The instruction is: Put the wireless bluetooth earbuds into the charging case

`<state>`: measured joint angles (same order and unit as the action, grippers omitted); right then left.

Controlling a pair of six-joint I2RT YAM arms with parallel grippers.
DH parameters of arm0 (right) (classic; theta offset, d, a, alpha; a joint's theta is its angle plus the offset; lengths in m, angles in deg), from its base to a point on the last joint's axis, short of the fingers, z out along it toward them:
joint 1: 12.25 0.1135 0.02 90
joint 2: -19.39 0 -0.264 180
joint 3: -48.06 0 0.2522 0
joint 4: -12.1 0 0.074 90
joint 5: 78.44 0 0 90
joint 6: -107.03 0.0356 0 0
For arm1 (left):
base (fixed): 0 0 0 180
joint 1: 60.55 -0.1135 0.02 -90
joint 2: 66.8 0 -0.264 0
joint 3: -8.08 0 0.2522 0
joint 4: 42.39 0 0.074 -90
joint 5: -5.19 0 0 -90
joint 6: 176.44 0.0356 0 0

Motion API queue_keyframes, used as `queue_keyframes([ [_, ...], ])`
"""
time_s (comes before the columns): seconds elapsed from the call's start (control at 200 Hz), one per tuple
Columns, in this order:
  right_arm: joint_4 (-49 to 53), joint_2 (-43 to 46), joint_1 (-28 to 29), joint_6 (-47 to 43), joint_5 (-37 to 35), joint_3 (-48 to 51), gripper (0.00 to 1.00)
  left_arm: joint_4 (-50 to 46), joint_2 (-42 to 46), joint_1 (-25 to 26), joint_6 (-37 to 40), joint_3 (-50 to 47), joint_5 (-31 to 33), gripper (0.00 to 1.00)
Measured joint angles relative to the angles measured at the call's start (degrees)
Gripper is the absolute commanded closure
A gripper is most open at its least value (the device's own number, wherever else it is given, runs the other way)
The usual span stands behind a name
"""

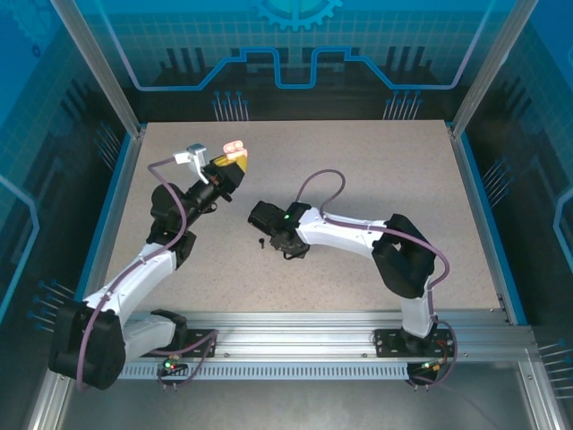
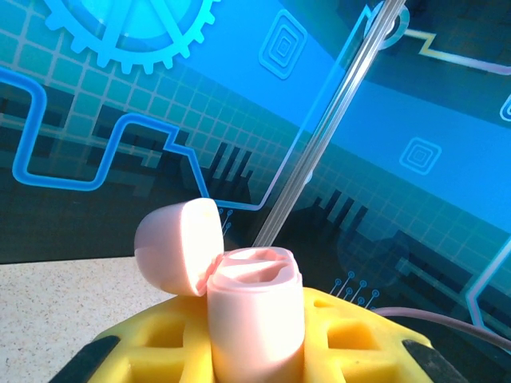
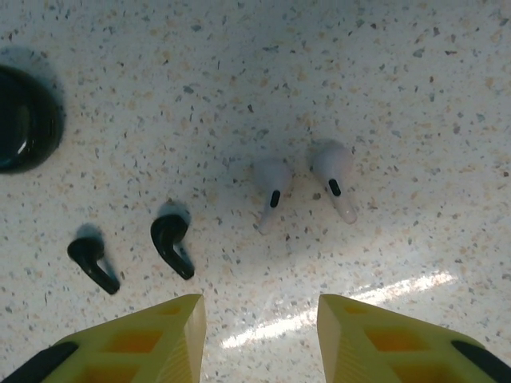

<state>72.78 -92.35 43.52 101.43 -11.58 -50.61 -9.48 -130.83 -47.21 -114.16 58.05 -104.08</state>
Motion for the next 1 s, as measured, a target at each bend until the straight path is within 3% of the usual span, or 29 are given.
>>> queue_keyframes([
  [1.0, -0.46, -6.69, -4.0, 0.72, 2.6, -2.36, 0.64, 0.42, 0.39, 0.35, -0.48, 0.0, 0.22, 1.0],
])
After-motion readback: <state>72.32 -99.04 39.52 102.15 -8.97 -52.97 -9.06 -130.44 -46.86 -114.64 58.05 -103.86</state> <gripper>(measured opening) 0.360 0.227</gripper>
